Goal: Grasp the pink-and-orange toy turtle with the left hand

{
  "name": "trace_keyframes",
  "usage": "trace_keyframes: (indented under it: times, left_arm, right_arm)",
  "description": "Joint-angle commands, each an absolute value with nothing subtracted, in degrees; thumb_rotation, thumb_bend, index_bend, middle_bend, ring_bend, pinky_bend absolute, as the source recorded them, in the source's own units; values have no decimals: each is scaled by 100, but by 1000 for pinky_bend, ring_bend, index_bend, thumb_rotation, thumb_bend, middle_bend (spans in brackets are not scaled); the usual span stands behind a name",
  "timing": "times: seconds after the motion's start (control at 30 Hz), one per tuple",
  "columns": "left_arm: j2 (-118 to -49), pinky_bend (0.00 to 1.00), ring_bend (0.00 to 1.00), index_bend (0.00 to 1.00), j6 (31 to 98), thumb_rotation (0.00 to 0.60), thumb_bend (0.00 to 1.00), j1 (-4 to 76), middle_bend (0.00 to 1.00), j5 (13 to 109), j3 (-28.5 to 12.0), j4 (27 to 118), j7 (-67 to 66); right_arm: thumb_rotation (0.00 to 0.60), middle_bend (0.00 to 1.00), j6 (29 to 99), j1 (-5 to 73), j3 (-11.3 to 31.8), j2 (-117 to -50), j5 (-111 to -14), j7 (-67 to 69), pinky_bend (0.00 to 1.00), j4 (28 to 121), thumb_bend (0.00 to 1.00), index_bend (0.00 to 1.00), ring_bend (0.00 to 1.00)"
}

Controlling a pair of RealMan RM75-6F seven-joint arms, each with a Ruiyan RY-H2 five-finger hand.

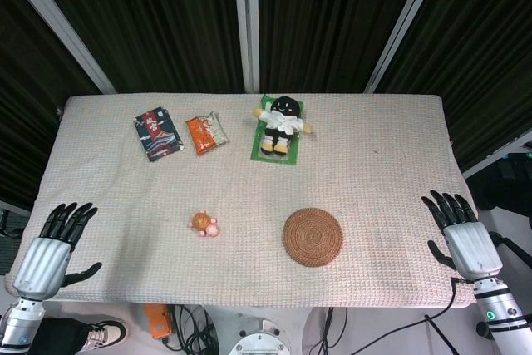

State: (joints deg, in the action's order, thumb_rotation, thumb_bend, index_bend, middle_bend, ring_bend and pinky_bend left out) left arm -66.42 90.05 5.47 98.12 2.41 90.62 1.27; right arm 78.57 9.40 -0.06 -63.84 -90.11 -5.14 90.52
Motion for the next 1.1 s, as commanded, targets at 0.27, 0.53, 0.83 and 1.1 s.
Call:
trace_keyframes:
  times: [0.27,0.53,0.83,1.1]
  left_arm:
    - [-6607,0,0,86,8969,600,120,546,68,9816,256,9148,30]
    - [-6564,0,0,87,8827,600,121,708,69,10018,262,9290,-45]
    - [-6577,0,0,88,7907,600,206,1289,69,10141,207,9872,-610]
    - [-7222,15,0,111,6942,600,283,2047,96,10037,-97,9856,-994]
  right_arm:
    - [600,0,7833,955,2,-6391,-9003,-495,0,9034,287,0,0]
    - [600,0,7833,957,7,-6381,-8997,-549,0,9077,294,0,0]
    - [600,0,7865,944,14,-6345,-8997,-522,0,9085,327,0,0]
    - [600,0,7831,948,-11,-6351,-9011,-445,0,9029,327,0,0]
